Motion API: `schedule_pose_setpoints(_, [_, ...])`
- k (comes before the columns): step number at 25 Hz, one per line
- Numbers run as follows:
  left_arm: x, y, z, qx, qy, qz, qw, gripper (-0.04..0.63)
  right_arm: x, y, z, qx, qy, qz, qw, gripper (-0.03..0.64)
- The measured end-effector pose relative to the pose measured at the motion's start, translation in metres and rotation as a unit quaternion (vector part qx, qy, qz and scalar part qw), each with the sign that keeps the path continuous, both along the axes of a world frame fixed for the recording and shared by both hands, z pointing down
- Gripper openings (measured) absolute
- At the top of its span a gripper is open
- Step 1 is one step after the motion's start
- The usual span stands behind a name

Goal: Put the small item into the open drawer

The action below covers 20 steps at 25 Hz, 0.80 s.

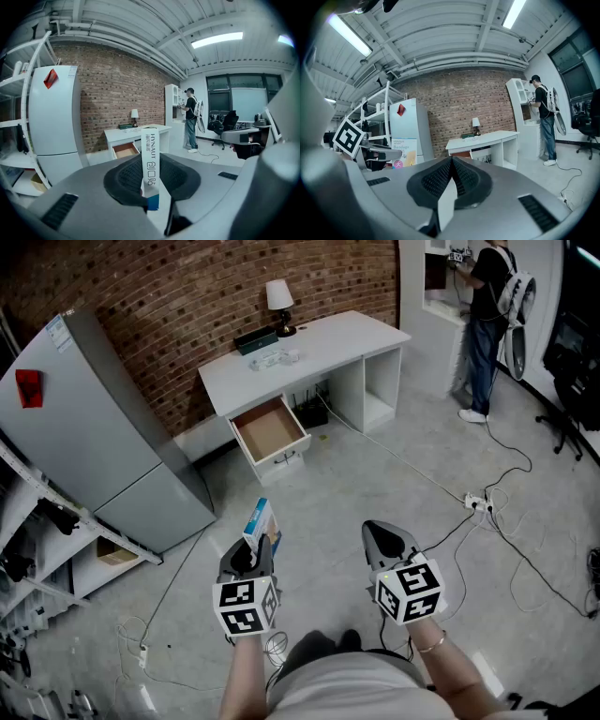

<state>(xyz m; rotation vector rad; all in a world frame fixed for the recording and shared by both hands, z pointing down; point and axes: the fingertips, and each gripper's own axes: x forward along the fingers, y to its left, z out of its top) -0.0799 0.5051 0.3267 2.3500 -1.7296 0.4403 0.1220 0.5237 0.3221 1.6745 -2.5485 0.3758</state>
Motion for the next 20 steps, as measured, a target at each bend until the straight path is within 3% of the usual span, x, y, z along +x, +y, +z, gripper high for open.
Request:
schedule_pose_setpoints(9, [0.005,-0.004,-0.006,0.007,0.021,-0.029,0.9993,0.097,0.020,0.003,-0.008,0.013,-0.013,0.001,1.000,0.006])
schedule_pose_setpoints(20, [0.002,-0.033,-0.003,0.004,0.004,-0.044,0.9990,0.097,0.027,-0.030,0.002,-0.002,-0.030,-0.004,1.000,0.006])
